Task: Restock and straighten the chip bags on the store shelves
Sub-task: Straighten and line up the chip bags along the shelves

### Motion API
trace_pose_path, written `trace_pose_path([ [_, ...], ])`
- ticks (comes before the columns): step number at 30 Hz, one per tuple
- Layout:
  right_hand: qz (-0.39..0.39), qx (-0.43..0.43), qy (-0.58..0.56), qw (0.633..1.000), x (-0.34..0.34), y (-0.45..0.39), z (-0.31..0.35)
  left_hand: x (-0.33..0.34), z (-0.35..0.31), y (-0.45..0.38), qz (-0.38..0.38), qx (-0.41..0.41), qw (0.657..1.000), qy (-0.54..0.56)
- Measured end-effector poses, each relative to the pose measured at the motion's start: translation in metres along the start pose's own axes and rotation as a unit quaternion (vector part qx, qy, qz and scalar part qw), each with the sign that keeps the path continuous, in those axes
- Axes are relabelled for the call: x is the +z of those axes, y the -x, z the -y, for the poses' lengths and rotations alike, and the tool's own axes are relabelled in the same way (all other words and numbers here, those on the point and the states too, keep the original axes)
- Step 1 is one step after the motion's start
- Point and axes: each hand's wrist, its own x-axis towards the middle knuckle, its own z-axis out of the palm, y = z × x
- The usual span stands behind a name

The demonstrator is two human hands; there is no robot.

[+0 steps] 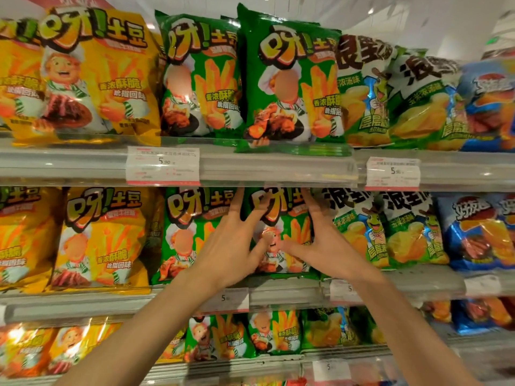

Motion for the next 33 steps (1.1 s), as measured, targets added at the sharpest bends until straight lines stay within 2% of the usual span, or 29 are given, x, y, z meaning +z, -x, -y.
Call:
trace_pose_path([
  [6, -0.005, 0.011, 0.04, 0.999, 0.003, 0.01, 0.001, 0.005, 0.003, 0.001, 0.014, 0.007, 1.0, -0.004],
  [9, -0.035, 0.004, 0.109, 0.993, 0.009, 0.016, 0.01, 0.003, 0.008, 0.01, -0.067, 0.046, 0.996, -0.044],
  [12, -0.132, -0.066, 0.249, 0.957, 0.028, 0.016, 0.024, -0.003, 0.027, 0.021, -0.159, 0.043, 0.979, -0.124],
  [14, -0.162, -0.089, 0.307, 0.934, 0.046, 0.01, 0.03, -0.005, 0.043, 0.027, -0.165, 0.005, 0.972, -0.167],
  [16, -0.169, -0.087, 0.33, 0.925, 0.061, 0.003, 0.032, -0.003, 0.056, 0.03, -0.138, -0.027, 0.971, -0.195],
  [18, -0.175, -0.076, 0.338, 0.922, 0.069, -0.001, 0.031, 0.003, 0.065, 0.031, -0.114, -0.042, 0.972, -0.202],
  [27, -0.167, -0.046, 0.344, 0.923, 0.071, -0.004, 0.032, 0.007, 0.074, 0.029, -0.101, -0.047, 0.978, -0.176],
  [33, -0.186, -0.017, 0.24, 0.953, 0.071, 0.031, 0.043, -0.01, 0.062, 0.059, -0.132, -0.052, 0.988, -0.058],
])
